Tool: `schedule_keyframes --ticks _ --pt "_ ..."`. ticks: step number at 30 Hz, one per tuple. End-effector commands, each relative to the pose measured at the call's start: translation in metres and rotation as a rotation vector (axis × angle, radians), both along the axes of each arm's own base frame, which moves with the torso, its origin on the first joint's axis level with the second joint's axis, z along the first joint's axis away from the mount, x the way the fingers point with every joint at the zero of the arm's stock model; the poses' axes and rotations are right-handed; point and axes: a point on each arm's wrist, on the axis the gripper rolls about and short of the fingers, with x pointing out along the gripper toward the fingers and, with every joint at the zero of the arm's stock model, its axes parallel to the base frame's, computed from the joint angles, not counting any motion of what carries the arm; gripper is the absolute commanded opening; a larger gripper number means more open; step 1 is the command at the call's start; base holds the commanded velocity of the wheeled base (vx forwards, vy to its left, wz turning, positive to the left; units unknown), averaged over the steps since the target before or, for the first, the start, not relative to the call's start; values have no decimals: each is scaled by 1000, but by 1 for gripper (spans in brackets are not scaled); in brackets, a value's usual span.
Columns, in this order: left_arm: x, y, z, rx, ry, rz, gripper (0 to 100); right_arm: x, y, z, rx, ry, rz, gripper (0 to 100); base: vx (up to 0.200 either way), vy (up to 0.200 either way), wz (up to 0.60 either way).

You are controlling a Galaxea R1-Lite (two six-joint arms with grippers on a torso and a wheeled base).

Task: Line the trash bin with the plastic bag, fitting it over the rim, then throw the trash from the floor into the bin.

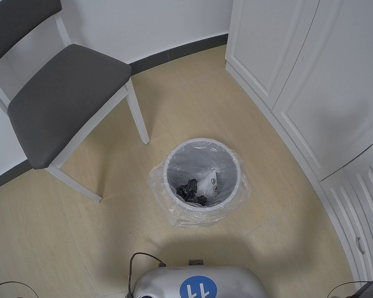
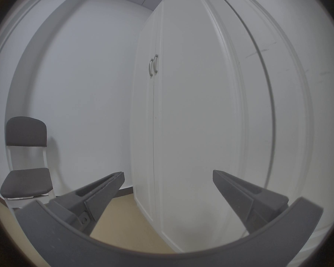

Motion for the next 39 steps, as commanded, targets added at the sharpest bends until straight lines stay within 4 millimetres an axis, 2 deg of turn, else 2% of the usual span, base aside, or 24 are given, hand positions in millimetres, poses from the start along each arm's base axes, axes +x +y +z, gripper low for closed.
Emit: schedule_keyframes --ticks 1,8,13,17,23,26,31,32,39 --pt "-41 8 4 -12 -58 19 100 -47 -4 -7 14 -20 -22 100 0 0 0" --pt "-77 17 2 -60 -88 146 100 -95 -7 -44 30 70 -23 100 0 0 0" --pt "-96 19 -4 -89 -77 156 100 -121 -9 -76 35 102 -20 100 0 0 0" --pt "-118 20 -17 -104 -57 154 100 -141 -10 -103 36 123 -36 100 0 0 0" --pt "-143 20 -39 -126 -21 154 100 -165 -11 -133 55 180 -11 100 0 0 0" --pt "-148 20 -48 -128 -11 154 100 -171 -11 -145 56 201 -5 100 0 0 0" --pt "-149 20 -56 -128 -3 159 100 -172 -10 -148 92 204 3 100 0 0 0" --pt "-148 20 -66 -128 9 170 100 -174 -10 -153 82 211 30 100 0 0 0" --pt "-148 19 -92 -139 38 168 100 -174 -8 -160 70 251 44 100 0 0 0"
